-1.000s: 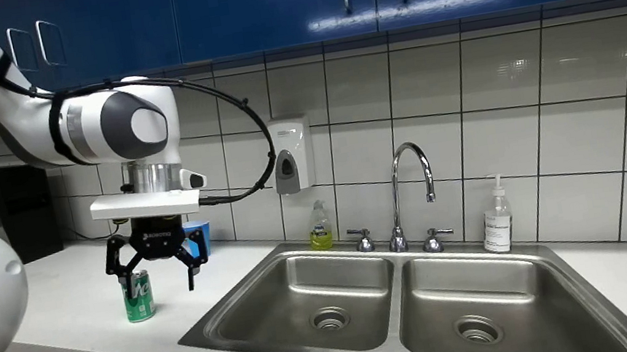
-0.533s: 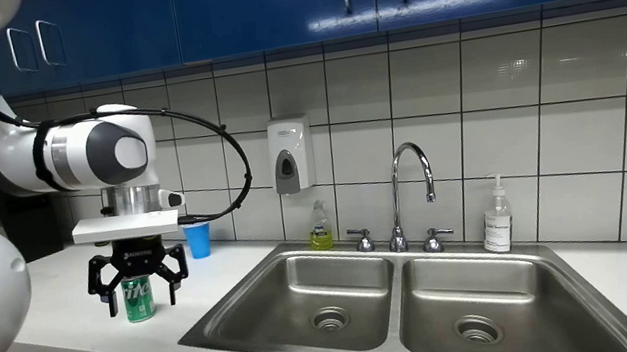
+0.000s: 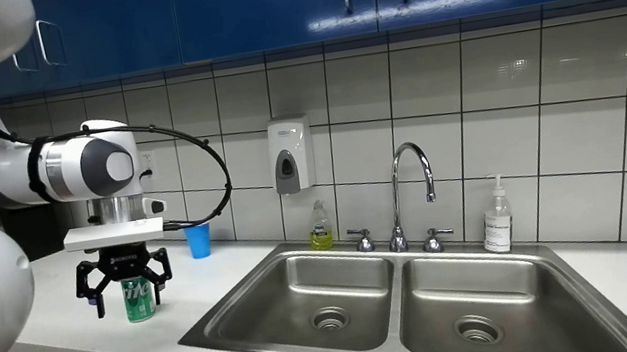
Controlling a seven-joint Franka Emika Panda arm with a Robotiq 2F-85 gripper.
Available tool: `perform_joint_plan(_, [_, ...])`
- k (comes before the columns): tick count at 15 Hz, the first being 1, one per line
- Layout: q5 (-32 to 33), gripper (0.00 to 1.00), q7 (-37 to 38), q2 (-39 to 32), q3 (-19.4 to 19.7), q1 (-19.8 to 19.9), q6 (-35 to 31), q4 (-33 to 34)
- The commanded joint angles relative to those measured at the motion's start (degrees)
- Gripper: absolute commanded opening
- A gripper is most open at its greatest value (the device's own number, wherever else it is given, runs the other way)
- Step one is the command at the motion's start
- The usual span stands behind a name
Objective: Put the green can inside the sink.
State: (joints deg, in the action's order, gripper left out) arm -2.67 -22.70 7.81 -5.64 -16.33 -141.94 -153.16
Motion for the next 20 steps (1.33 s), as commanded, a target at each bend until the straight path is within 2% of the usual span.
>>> perform_joint_plan(1, [-1.1, 1.00, 1.1, -5.0, -1.8, 0.8, -0.6, 5.2])
perform_joint_plan(13, [-0.5, 1.00, 3.5, -12.1, -7.0, 0.7, 0.8, 13.8])
perform_joint_plan(20, [0.1, 1.00, 3.5, -14.9, -7.5, 1.2, -0.2, 17.1])
